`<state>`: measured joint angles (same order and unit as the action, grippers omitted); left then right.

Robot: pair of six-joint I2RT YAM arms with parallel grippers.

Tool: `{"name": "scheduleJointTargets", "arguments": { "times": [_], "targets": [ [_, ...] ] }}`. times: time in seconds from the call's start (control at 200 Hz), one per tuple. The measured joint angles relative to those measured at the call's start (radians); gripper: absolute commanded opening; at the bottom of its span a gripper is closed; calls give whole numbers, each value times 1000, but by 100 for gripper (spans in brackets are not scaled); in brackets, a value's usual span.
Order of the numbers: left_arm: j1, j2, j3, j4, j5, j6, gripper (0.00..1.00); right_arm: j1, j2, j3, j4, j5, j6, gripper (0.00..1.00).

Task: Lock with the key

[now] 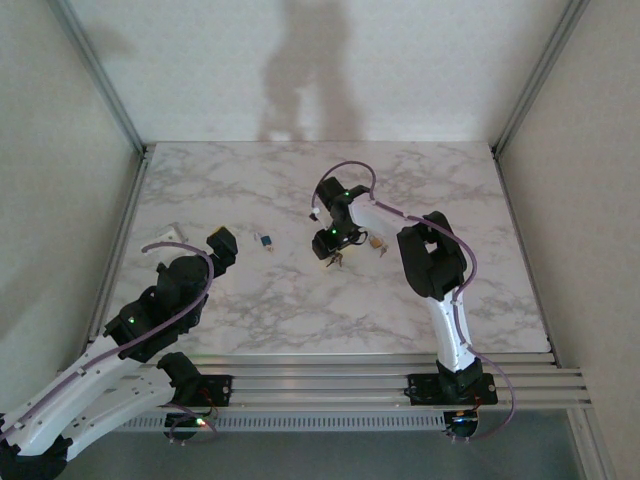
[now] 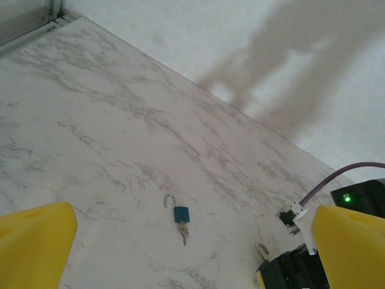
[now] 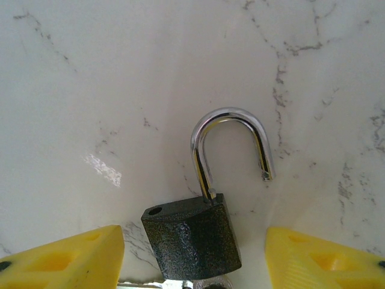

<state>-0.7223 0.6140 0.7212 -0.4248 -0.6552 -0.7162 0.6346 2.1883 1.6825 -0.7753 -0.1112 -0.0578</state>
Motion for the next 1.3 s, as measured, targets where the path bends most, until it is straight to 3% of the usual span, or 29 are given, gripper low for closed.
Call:
{"name": "scheduleJointTargets", "arguments": {
  "times": [0.956,1.301],
  "targets": [
    [0,3,-2,0,0,0,100,83,13,17,-34,111,19,49],
    [0,3,-2,0,0,0,100,89,36,55,-66,119,79,54]
  ]
}}
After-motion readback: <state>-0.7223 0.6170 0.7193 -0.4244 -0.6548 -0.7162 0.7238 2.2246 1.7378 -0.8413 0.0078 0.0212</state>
